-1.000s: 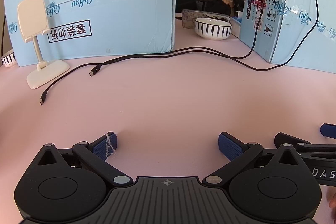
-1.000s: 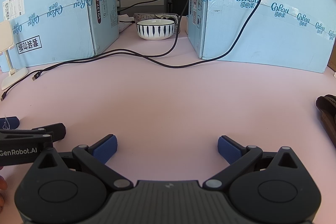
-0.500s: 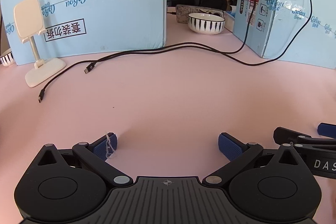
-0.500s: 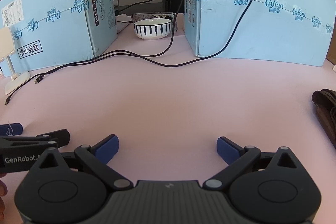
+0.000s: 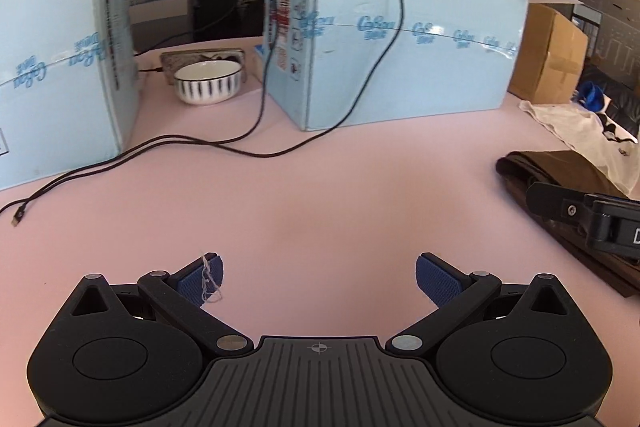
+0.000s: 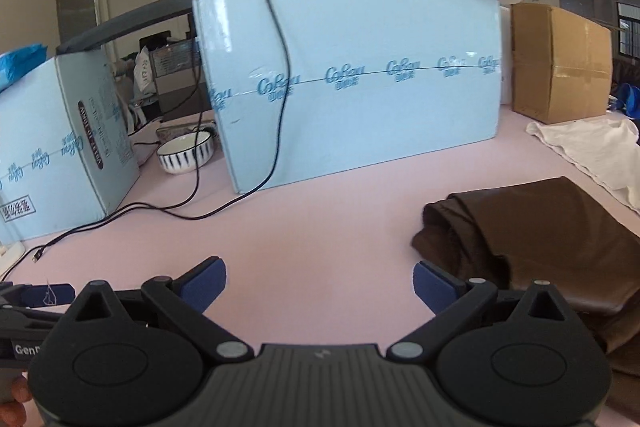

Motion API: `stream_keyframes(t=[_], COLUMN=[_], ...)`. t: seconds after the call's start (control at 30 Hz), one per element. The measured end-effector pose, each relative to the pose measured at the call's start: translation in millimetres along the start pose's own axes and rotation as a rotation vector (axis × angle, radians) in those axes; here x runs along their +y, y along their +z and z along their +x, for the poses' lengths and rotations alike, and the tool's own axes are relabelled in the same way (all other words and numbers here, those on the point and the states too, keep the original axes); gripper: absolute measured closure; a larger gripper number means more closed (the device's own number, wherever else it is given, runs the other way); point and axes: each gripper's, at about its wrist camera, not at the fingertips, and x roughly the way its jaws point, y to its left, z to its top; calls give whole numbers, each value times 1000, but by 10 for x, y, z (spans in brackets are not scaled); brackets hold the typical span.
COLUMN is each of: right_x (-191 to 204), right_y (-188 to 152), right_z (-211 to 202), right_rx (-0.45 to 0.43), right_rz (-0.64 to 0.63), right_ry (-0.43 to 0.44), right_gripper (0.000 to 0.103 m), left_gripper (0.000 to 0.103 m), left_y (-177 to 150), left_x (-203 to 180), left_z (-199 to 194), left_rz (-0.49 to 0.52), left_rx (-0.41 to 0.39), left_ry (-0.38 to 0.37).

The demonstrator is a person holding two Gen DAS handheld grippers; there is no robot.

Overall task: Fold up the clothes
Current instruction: 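Move both tools toward the crumpled brown leather vest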

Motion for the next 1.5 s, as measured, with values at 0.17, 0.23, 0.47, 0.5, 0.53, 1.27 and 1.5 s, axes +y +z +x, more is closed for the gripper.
stream_keyframes(t=[0.17,0.23,0.47,0.5,0.53,1.27,1.5], right_x=[-672,-962,-1620,-1688,-1756,-2234,-2319], right_y=[39,18,-138,-165,-192,-605,-720], right_z=[-271,-387,-678,-703,-727,-345,-381], right_rx=[-48,-59,-53,-50,-46,74,18], right_rz=[107,167,279,284,289,469,510], right_ry=[-81,-113,-202,-215,-228,-174,-142], right_gripper=[1,1,1,2,2,37,73], left_gripper=[0,0,0,0,0,1,33], left_y=[88,120,147,150,146,58,39], left_x=[-407,-593,-1197,-1309,-1387,-2131,-2218], left_z=[135,205,498,554,587,1072,988], left_rz=[66,88,173,185,185,195,214], left_rx=[14,28,110,116,122,134,109], left_ry=[-79,-118,-210,-226,-242,-272,-305])
